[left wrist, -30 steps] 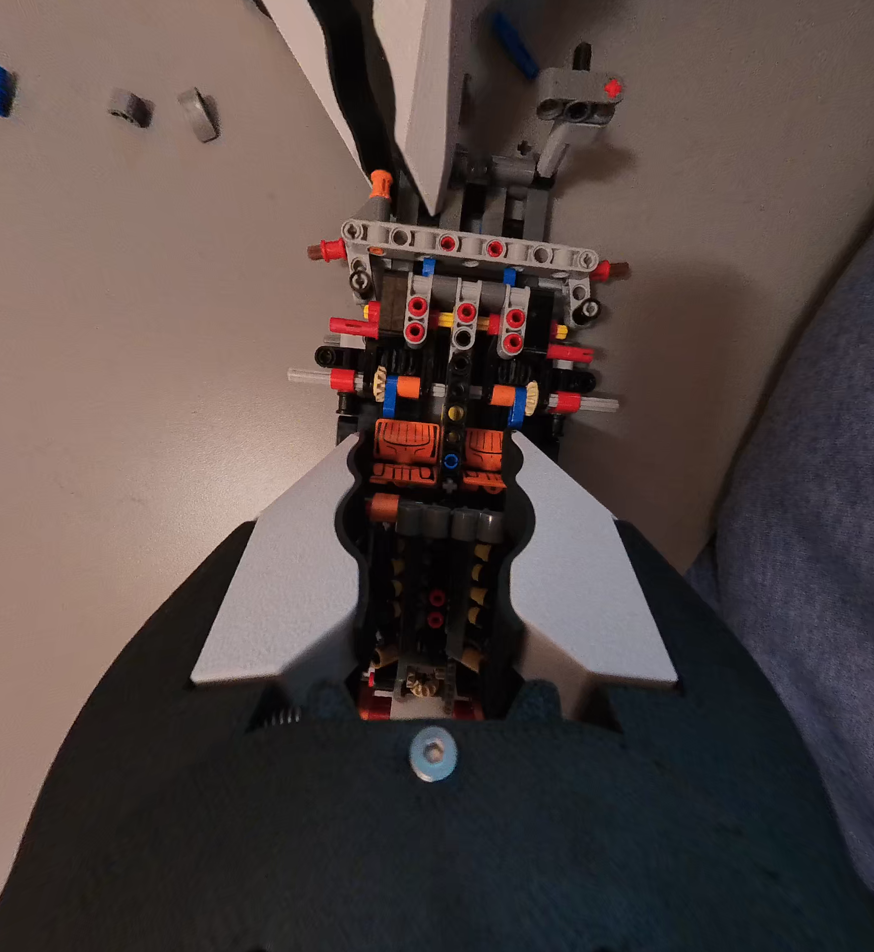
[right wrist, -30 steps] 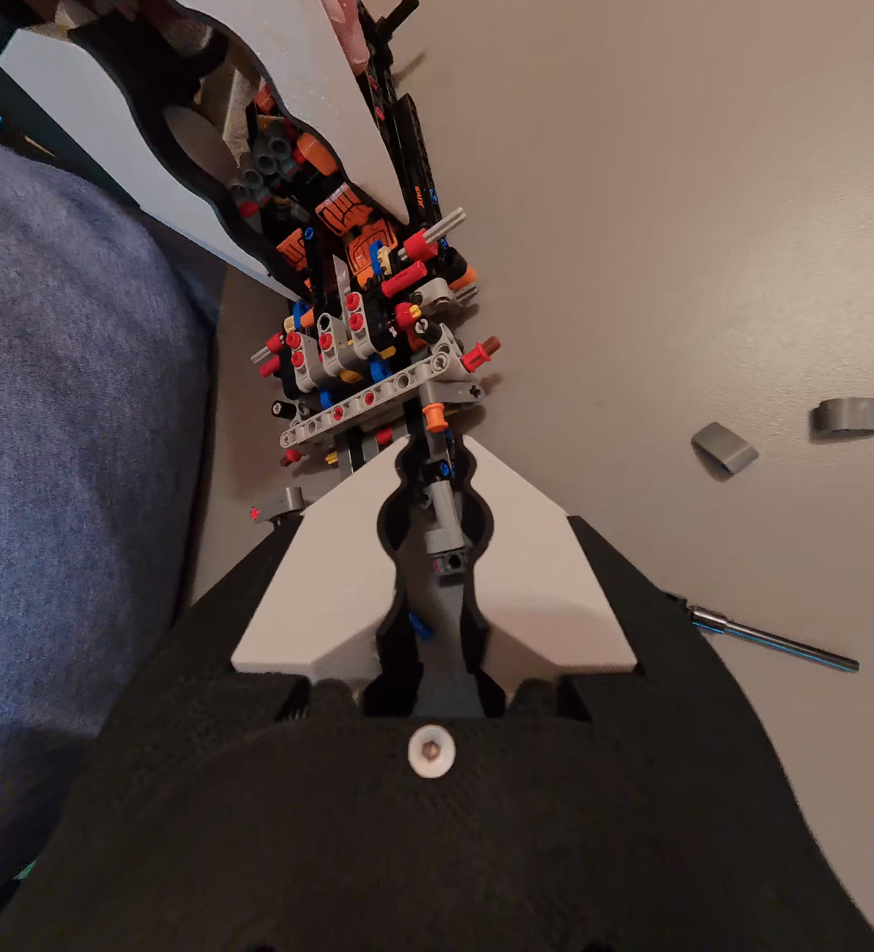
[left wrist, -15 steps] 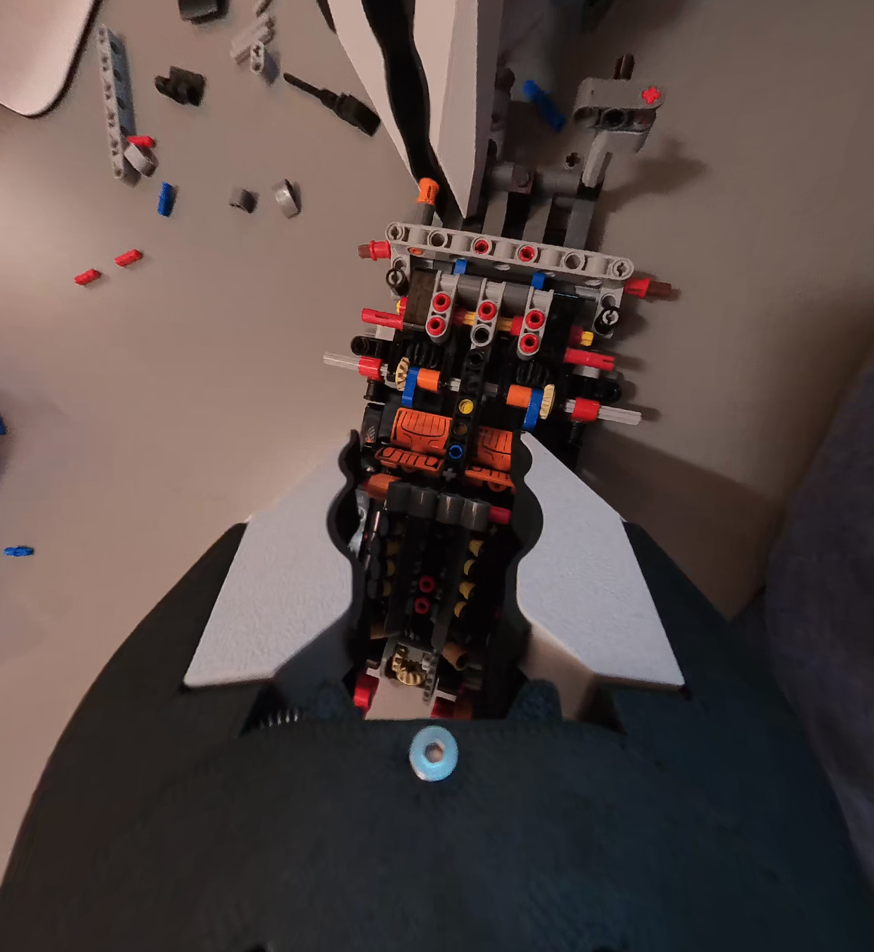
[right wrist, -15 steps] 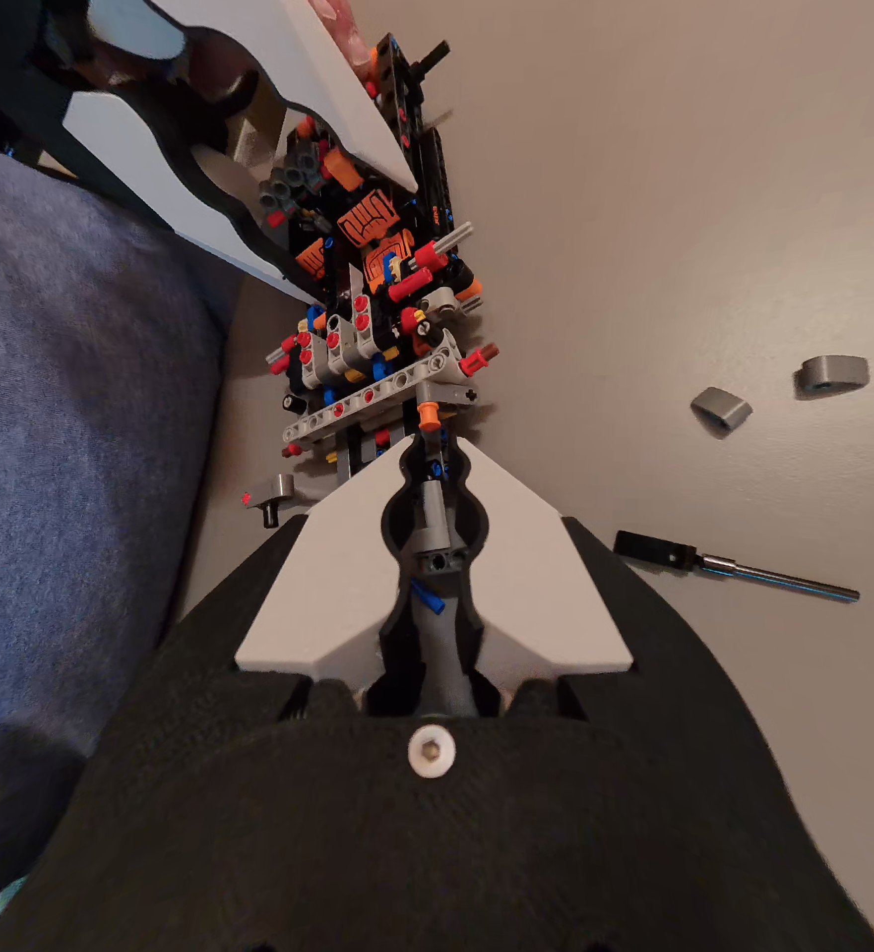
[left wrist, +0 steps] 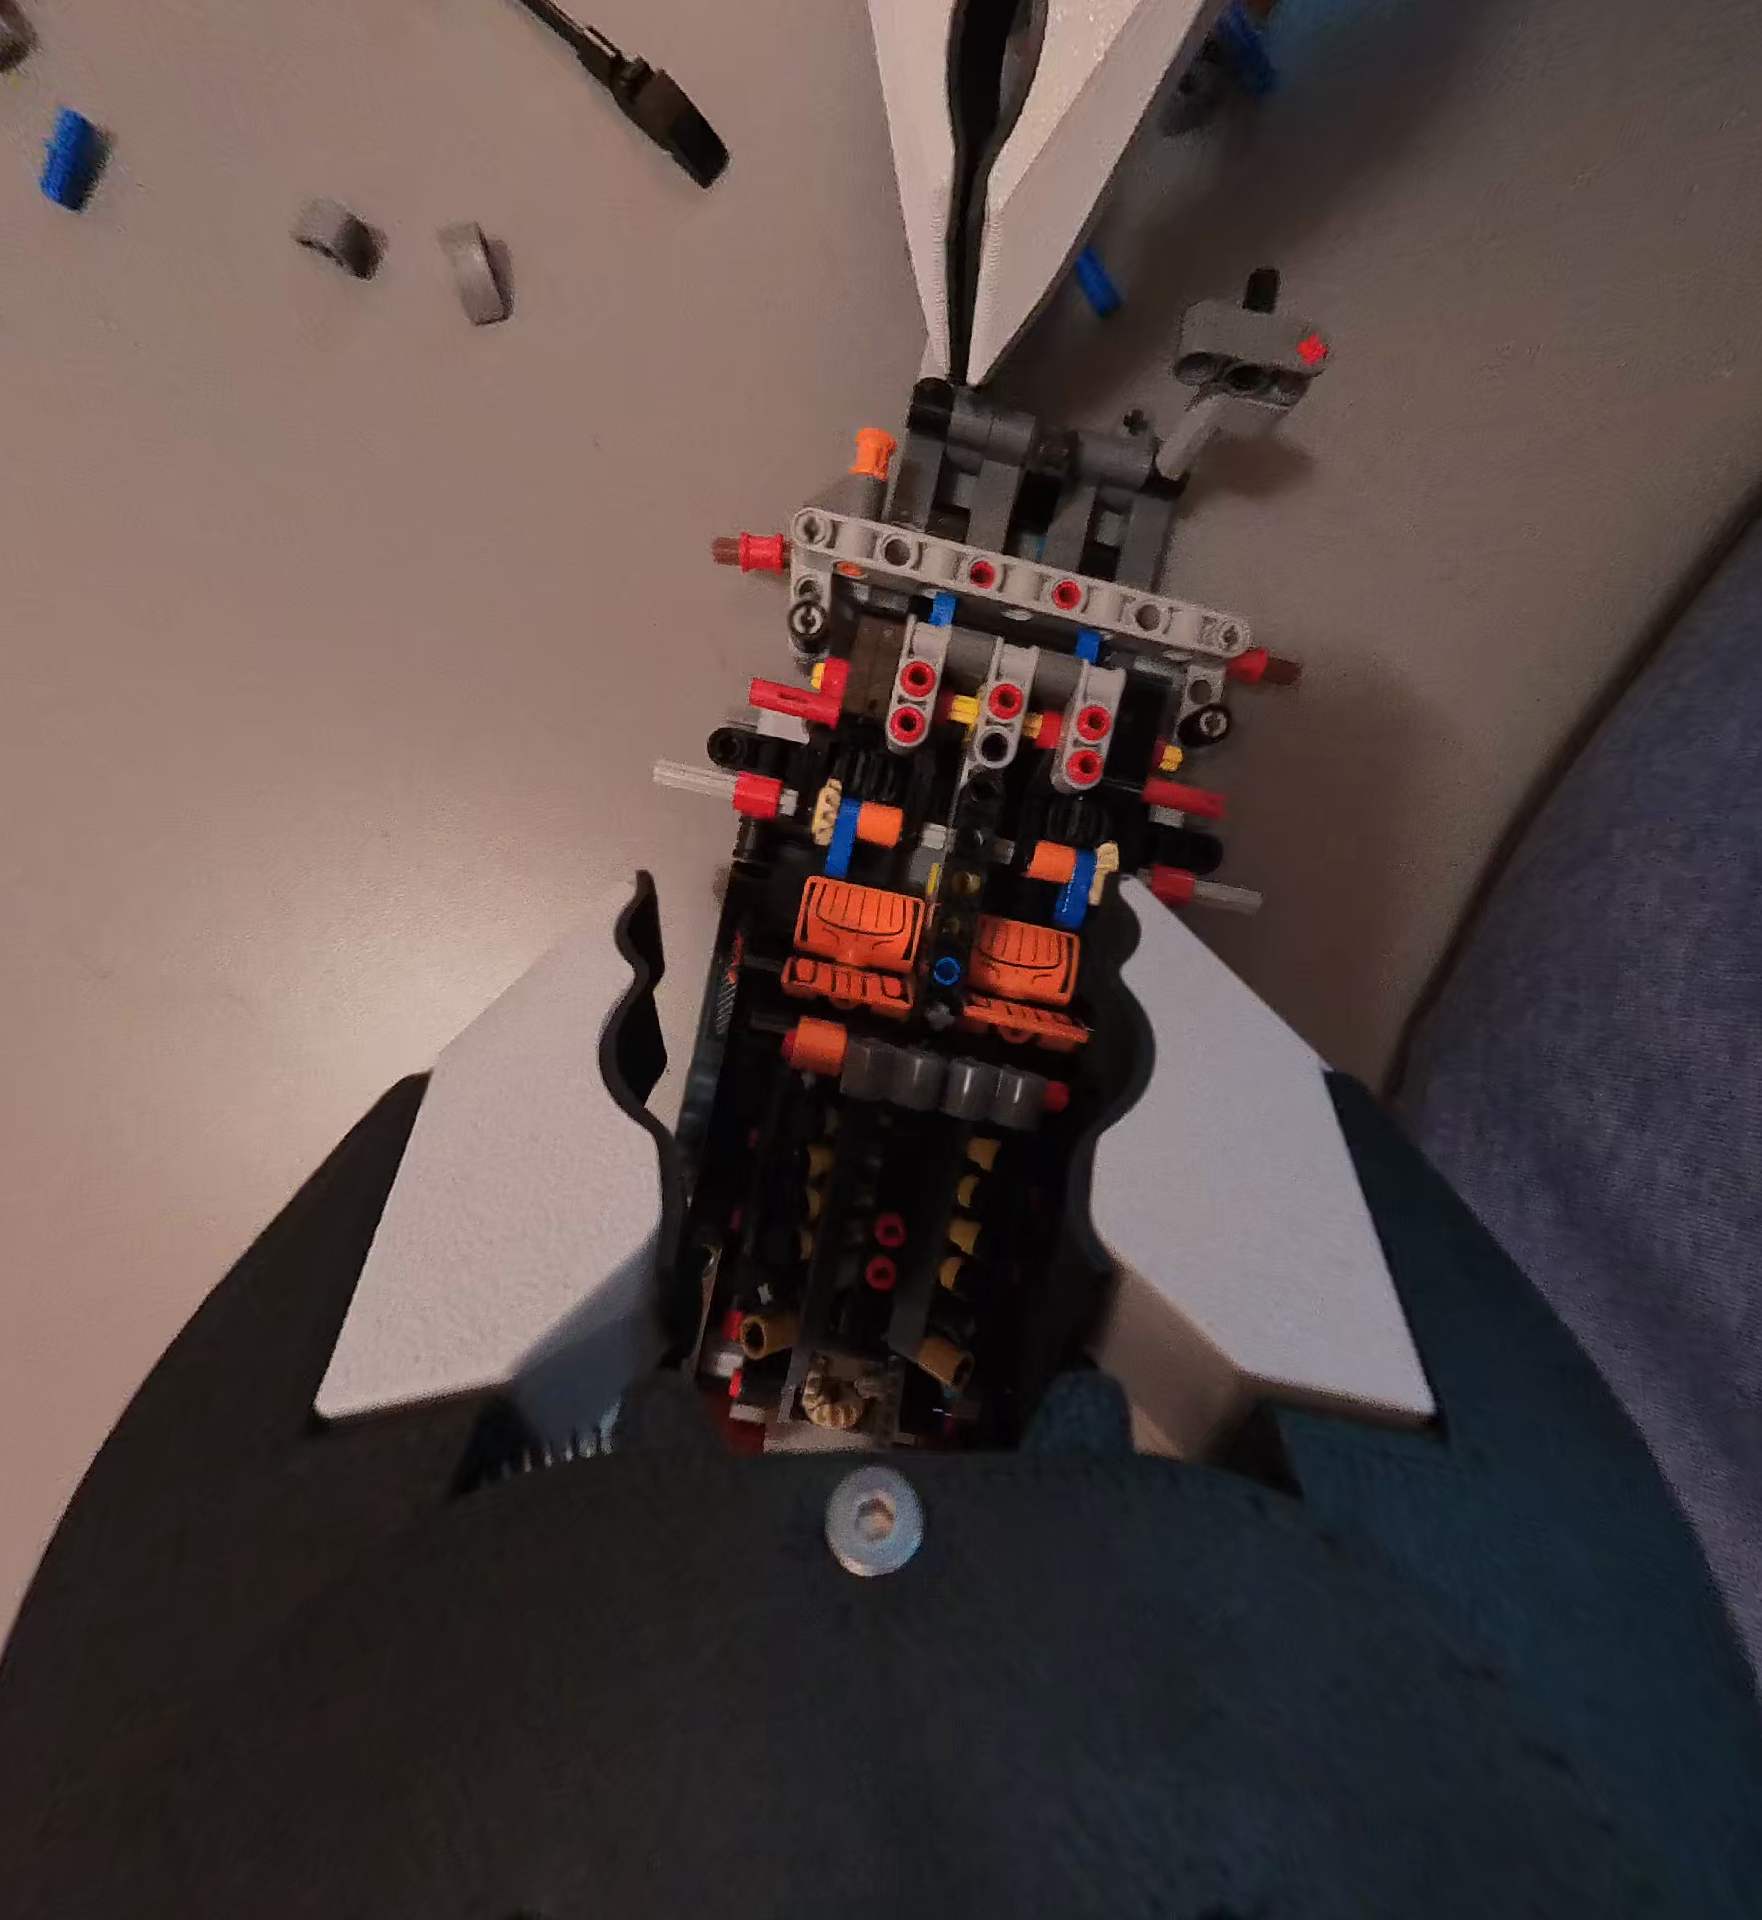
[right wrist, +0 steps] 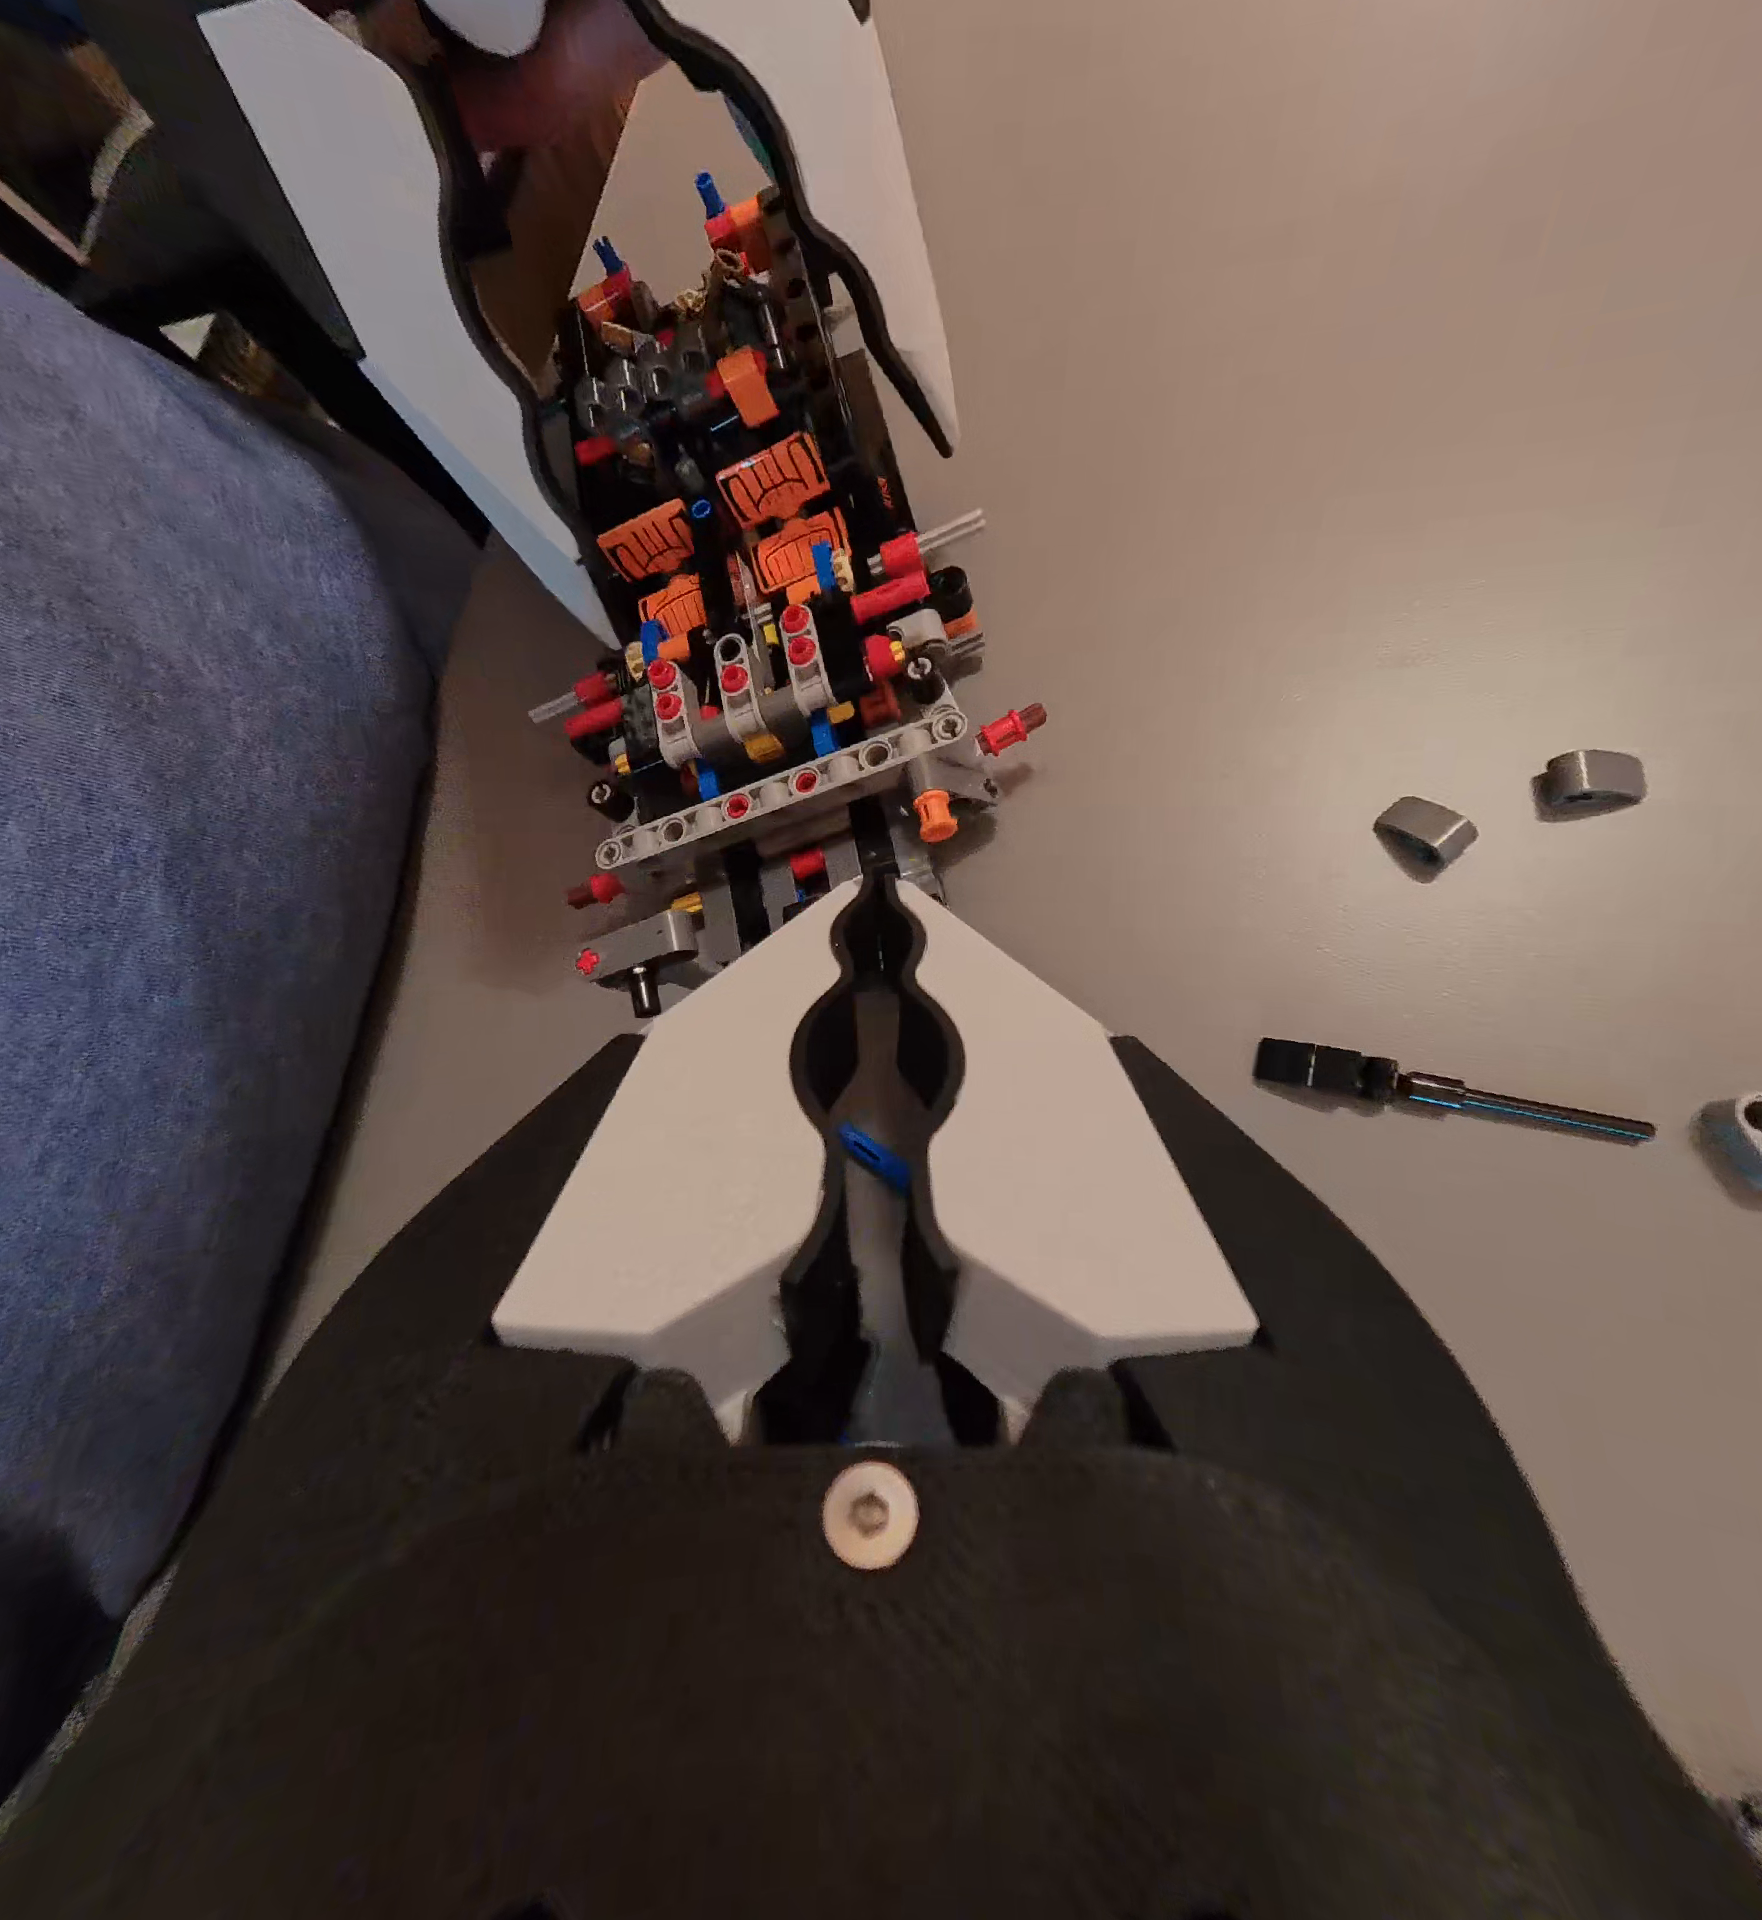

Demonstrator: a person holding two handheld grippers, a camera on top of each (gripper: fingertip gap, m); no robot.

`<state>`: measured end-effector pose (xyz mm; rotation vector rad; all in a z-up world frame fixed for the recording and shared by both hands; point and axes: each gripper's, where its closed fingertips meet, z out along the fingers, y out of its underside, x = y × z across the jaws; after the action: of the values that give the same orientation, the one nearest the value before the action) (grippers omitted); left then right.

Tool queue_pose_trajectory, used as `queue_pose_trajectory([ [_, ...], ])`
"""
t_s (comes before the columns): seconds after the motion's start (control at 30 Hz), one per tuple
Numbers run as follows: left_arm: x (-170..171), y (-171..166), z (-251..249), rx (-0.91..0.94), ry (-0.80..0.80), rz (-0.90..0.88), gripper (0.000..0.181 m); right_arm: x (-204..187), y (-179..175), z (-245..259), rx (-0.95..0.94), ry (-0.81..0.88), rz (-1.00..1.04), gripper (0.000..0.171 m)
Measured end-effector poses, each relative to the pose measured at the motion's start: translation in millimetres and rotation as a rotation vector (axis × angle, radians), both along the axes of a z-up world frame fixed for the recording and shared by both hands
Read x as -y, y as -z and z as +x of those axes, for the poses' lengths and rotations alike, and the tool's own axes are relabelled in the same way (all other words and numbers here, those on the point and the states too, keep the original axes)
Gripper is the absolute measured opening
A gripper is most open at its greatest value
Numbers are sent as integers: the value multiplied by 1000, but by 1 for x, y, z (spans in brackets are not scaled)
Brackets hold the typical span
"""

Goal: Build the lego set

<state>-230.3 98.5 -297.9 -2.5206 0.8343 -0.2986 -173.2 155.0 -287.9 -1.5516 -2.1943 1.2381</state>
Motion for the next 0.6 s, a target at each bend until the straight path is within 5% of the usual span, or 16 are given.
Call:
queue_pose_trajectory([
  [0.03, 0, -1, 1, -1, 4, 0, 83, -1, -3, 0, -10, 10, 6, 0],
  [0.37, 15, 14, 3, -69, 49, -65, 85, -5, -7, 13, 40, 69, -48, 59],
  [0.6, 13, 13, 5, -169, 79, 43, 69, -8, 6, 1, 111, 48, -52, 51],
])
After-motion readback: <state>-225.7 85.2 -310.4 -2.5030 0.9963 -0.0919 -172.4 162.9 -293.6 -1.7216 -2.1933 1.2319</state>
